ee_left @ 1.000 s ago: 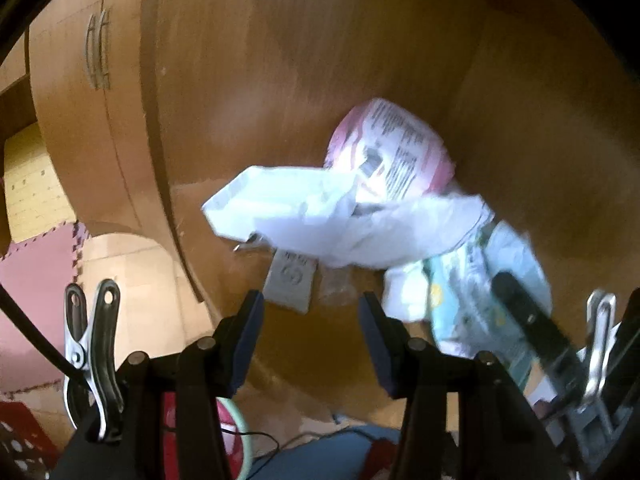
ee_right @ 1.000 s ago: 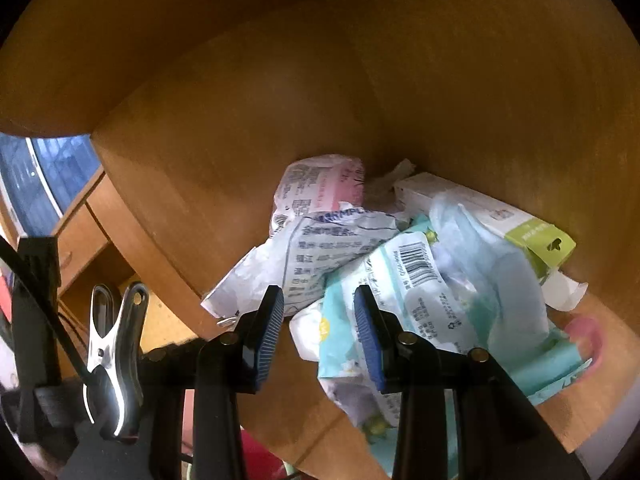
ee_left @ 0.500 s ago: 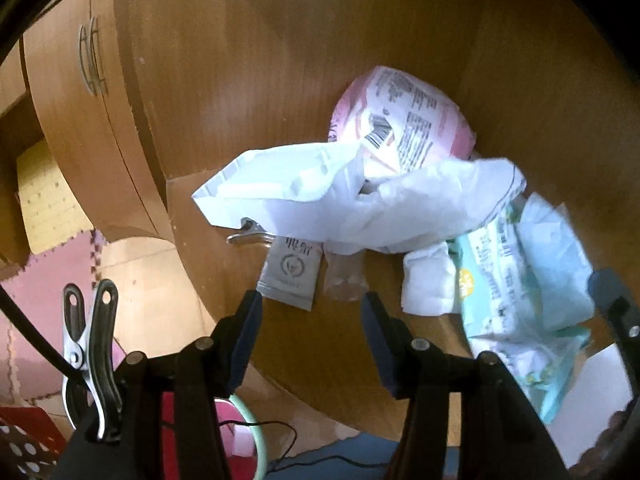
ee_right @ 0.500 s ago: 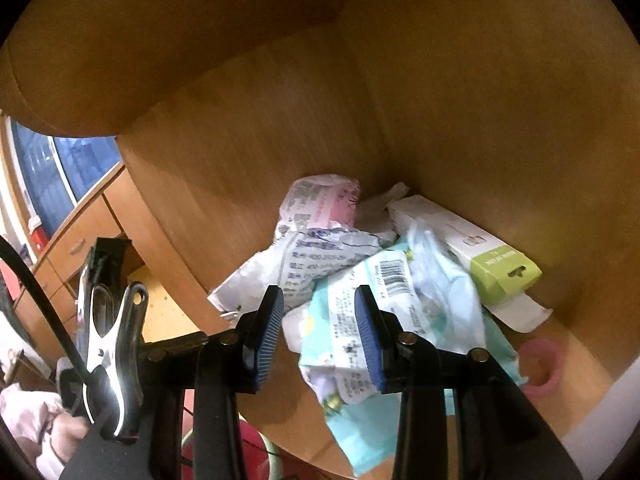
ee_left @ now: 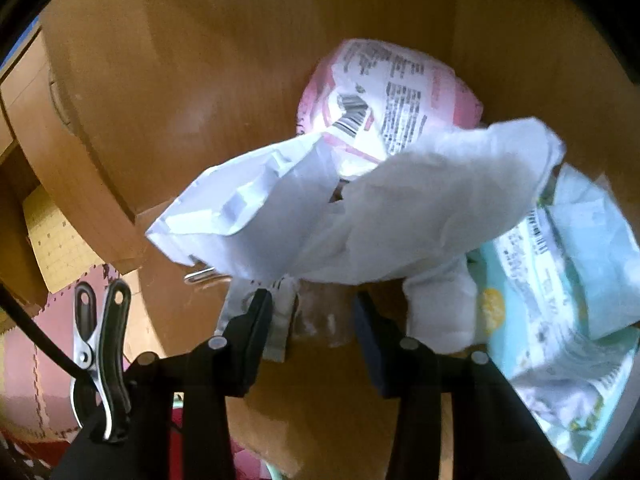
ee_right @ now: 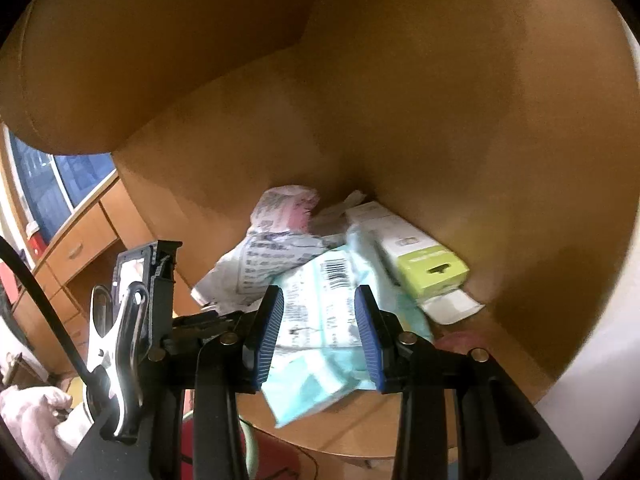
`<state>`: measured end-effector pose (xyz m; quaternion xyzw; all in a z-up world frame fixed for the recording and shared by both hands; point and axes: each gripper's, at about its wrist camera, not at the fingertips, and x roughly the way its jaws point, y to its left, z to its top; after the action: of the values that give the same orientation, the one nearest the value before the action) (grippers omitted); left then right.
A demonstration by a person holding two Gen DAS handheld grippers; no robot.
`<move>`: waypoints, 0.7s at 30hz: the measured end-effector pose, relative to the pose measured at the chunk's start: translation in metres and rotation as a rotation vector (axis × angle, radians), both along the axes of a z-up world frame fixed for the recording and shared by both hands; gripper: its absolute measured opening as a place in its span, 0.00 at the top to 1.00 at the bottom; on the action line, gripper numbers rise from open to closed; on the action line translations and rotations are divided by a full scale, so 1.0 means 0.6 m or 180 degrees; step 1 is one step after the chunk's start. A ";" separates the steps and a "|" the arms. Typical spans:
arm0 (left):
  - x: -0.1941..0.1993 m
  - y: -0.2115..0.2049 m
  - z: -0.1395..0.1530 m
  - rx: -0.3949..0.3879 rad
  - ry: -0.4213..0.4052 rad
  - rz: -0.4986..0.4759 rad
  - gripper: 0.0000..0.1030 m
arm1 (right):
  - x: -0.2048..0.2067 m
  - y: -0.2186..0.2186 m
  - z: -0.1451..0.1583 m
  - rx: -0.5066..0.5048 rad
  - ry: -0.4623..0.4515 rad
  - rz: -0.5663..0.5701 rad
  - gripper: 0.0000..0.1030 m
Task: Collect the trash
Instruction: 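Move both tools up toward the cluttered upper shelf, then grasp the clear plastic bottle with the left tool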
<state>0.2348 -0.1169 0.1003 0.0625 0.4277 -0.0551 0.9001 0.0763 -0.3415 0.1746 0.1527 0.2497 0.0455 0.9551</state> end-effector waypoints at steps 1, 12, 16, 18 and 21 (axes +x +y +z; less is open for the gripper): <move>0.003 -0.003 -0.002 0.0008 -0.0033 -0.0024 0.57 | -0.002 -0.005 0.000 0.0007 0.0006 -0.0012 0.63; 0.016 -0.007 -0.010 -0.0148 -0.0130 -0.0061 0.57 | -0.006 -0.026 -0.006 -0.0023 0.0057 -0.0012 0.63; 0.010 0.006 -0.015 -0.0195 -0.0127 -0.0103 0.69 | -0.008 -0.027 -0.005 -0.0020 0.0047 -0.0011 0.63; 0.007 0.014 -0.017 -0.0278 -0.0102 -0.0102 0.70 | -0.006 -0.026 -0.005 -0.0004 0.0033 -0.0014 0.63; 0.003 0.026 -0.018 -0.0387 -0.0079 -0.0109 0.71 | -0.006 -0.025 -0.005 0.0008 0.0023 -0.0002 0.63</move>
<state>0.2364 -0.1014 0.0892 0.0157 0.4113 -0.0956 0.9063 0.0725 -0.3565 0.1715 0.1542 0.2531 0.0449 0.9540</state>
